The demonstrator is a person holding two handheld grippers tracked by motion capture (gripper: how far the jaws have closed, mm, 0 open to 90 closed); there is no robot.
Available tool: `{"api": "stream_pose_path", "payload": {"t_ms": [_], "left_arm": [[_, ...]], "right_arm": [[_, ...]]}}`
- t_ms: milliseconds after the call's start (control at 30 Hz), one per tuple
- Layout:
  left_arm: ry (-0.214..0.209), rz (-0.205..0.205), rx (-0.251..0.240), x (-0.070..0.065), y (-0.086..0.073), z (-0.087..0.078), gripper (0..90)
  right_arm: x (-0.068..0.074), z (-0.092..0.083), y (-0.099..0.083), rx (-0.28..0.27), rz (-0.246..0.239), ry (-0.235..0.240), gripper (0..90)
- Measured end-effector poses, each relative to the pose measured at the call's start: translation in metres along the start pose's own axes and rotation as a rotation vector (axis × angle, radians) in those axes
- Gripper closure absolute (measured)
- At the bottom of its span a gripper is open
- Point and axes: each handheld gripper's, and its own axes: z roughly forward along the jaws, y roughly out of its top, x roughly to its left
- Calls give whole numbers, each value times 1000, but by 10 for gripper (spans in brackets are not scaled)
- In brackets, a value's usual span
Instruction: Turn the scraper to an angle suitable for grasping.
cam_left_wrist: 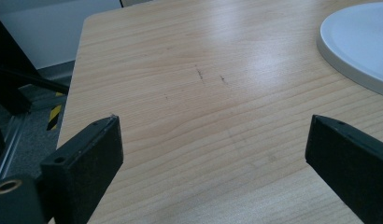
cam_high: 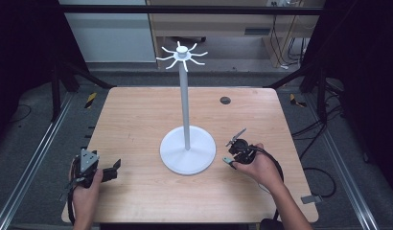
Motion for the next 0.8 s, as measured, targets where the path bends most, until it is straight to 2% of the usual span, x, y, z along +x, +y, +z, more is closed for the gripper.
{"api": "stream_pose_path", "payload": {"t_ms": [300,333,400,433,600,700,800], "left_arm": [[-2,2,0,-1,0,1,39],[-1,4,1,-1,0,0,39],[-3,3,1,-1,0,0,39],[-1,5,0,-1,0,0,39],[-6,11,5,-3,0,1,40],[-5,14,4,-3,0,1,41],[-7,9,3,-2,0,1,45]], "right_arm": [[-1,0,5,46,-11,8,663],[-3,1,5,49,-26,8,666],[-2,2,6,58,-16,10,667],[-2,3,6,58,-30,13,668],[0,3,8,74,-15,10,681],[-2,3,9,74,-40,17,687],[0,4,10,87,-19,15,691]]}}
